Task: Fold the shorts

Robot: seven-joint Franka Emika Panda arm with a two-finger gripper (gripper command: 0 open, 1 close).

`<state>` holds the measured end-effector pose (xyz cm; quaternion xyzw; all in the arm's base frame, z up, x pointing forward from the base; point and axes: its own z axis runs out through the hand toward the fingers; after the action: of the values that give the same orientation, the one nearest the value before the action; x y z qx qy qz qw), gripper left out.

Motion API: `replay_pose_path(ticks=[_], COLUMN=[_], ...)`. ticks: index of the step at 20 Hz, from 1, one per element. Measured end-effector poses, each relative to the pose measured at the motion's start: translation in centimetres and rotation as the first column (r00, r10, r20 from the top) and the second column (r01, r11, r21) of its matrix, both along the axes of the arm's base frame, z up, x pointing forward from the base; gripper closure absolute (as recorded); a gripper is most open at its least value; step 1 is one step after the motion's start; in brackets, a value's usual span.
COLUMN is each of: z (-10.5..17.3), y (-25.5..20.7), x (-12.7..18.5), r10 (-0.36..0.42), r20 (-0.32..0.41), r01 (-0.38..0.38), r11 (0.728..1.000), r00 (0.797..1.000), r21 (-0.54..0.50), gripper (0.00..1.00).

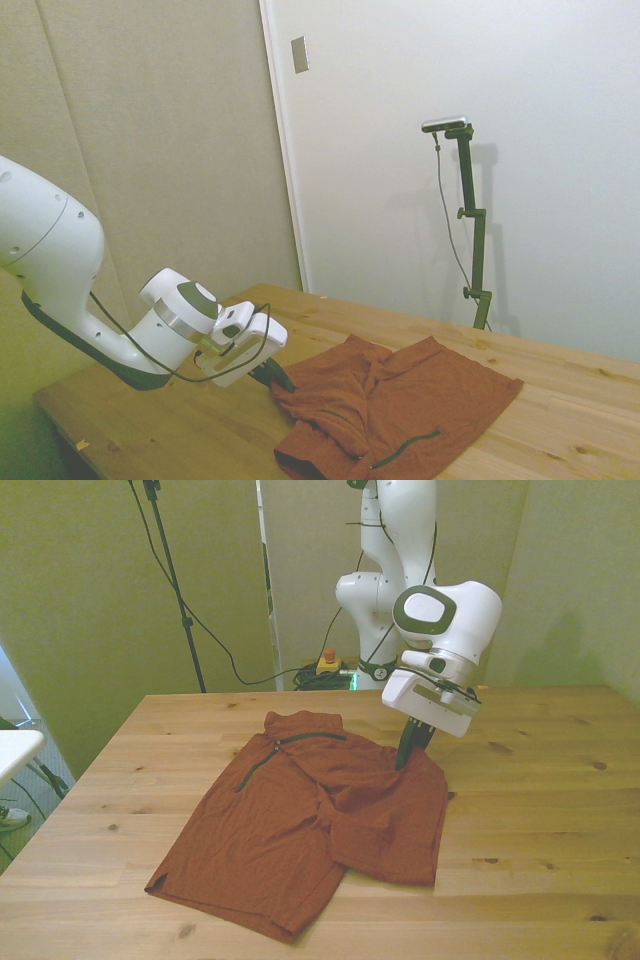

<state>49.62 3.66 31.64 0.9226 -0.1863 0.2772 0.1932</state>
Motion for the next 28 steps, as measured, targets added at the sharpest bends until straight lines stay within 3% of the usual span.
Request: replay_pose_path(ticks=[5, 10, 18, 28], z=[1.7, 5.6, 11.2, 13.0], y=[-0.5, -3.3, -15.9, -24.5], x=[0.9, 3.0, 4.5, 4.3], r10=[-0.021, -0.088, -0.273, -0.366], r20=[0.045, 0.122, 0.187, 0.2], r01=[0.019, 0.078, 0.237, 0.315], r11=[0.999, 0.993, 0.952, 0.917], r00=[0.999, 0.989, 0.944, 0.909], r21=[0.046, 0.088, 0.192, 0.244], gripper=[1.0, 1.0, 1.0, 1.0])
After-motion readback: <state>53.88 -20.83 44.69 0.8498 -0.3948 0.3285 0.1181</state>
